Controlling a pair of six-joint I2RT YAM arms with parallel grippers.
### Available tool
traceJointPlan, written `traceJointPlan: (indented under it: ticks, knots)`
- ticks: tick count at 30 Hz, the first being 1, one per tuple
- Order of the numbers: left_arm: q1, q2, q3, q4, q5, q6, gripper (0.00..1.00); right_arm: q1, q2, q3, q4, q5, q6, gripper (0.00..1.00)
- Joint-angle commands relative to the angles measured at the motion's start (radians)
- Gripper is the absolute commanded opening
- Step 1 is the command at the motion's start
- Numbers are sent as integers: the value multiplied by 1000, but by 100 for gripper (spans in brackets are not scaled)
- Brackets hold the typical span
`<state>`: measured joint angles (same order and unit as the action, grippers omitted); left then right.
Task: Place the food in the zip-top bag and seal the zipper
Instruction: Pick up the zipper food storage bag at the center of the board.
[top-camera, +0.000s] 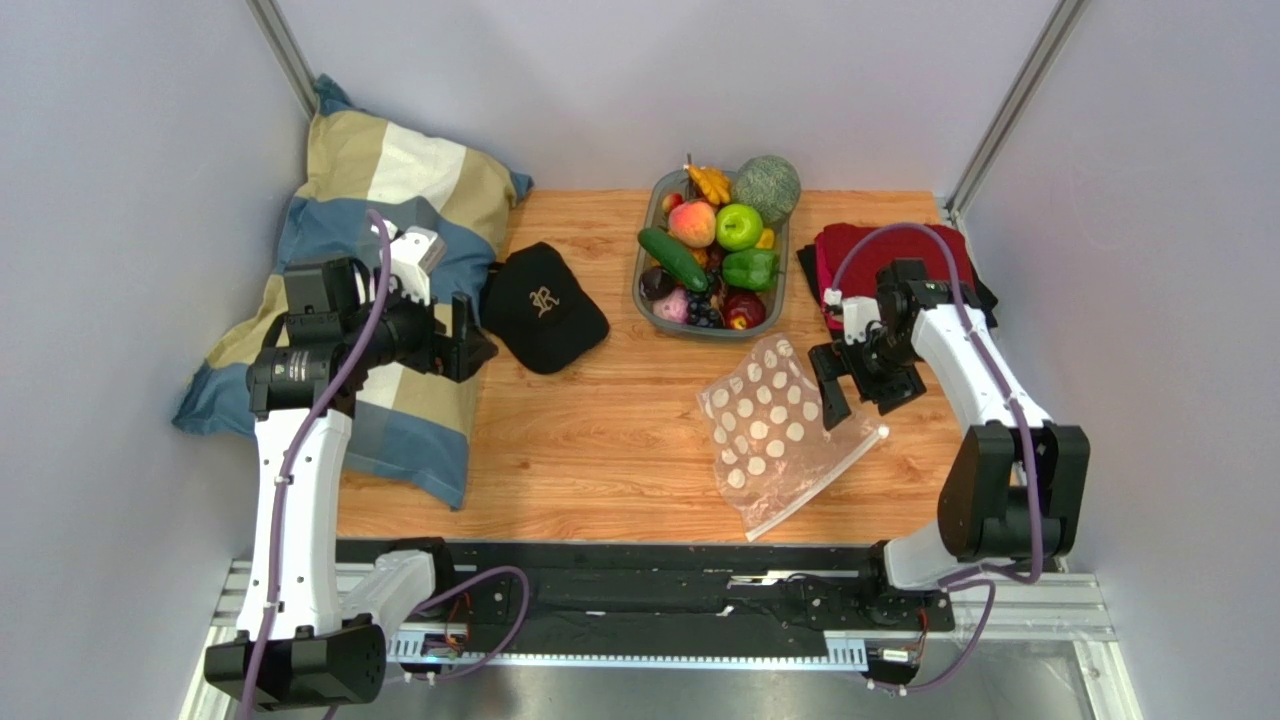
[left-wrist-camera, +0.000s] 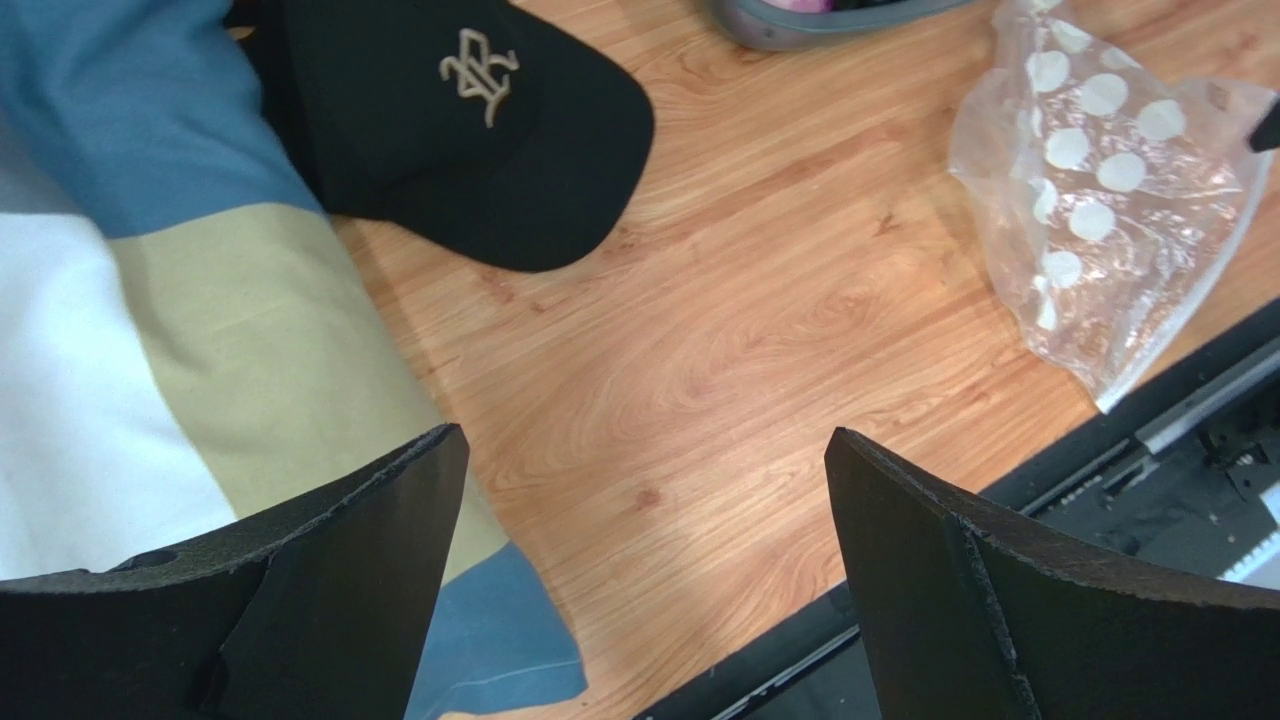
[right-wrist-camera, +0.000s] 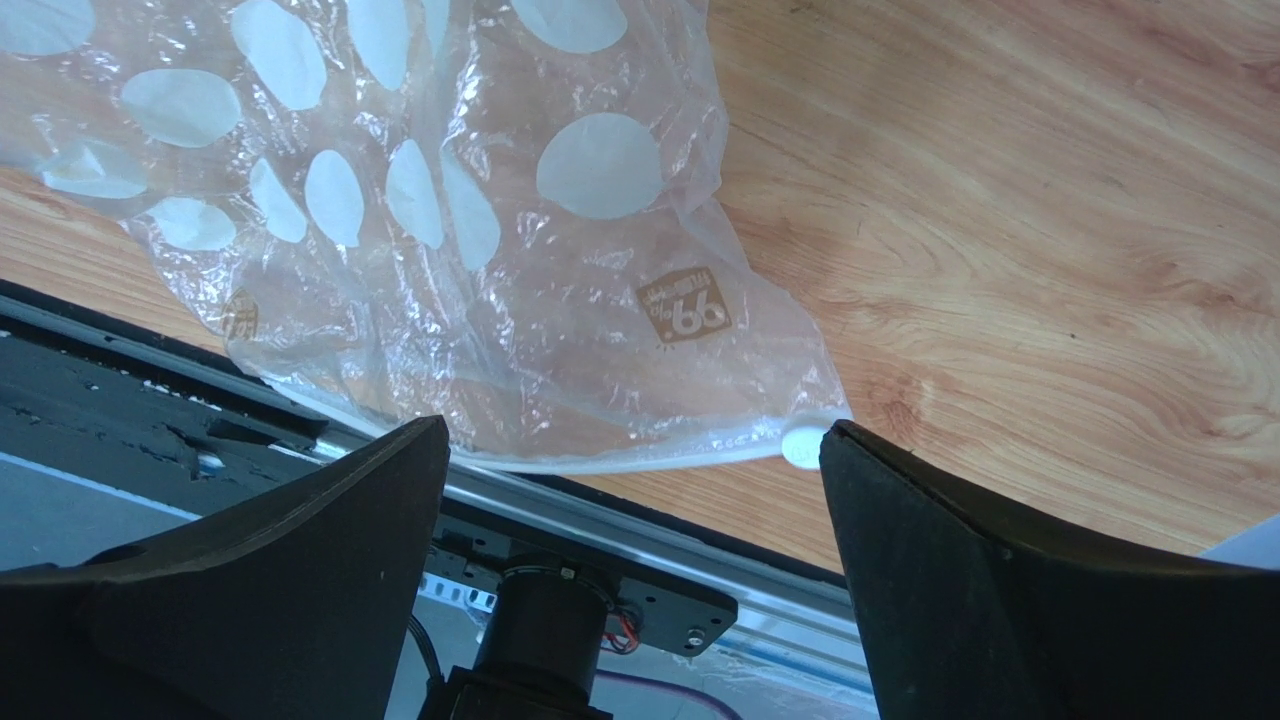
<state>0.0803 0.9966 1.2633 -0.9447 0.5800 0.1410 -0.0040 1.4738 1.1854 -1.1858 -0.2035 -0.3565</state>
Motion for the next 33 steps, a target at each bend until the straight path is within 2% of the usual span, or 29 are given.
traceJointPlan:
  ticks: [1,6,9,10,12,13,15,16,20,23,24,27,28,29,33]
  knots:
    - [-7,-6,-1,18,112,43,99,-1,80,-3,43,-17,-33,99]
    - [-28,-15,-30,17,164,91,99,-1,178,6,54,-75,-58,95]
    - [-46,-18,-50,17,179,121,96,-2,209,25,32,-135,-76,84]
    - [-51,-22,-56,17,187,132,94,-1,221,29,22,-155,-81,71]
    - [-68,-33,-73,20,198,163,92,-1,224,48,-10,-213,-91,54]
    - [-74,-36,-76,21,201,187,91,-1,220,52,-23,-235,-98,40]
    - [-108,-46,-81,23,202,207,91,-1,209,62,-58,-292,-102,22]
    - [-120,-55,-82,23,198,225,91,-1,203,68,-72,-312,-111,2]
    - [-195,-65,-70,24,163,278,91,-1,146,85,-118,-390,-98,0]
    - [-292,-53,-45,23,94,299,91,-1,106,88,-112,-401,-49,0]
    - [-303,-43,-38,24,74,302,91,-1,99,89,-103,-369,-29,3]
    - [-332,-10,-13,21,60,296,93,-1,53,80,-39,-285,31,73]
    - [-336,-3,-5,21,57,290,93,-1,40,76,-14,-262,39,100]
    - [-343,7,-2,23,50,284,93,37,34,63,32,-213,53,100]
    - [-356,23,-7,38,47,256,95,61,107,68,75,-142,39,100]
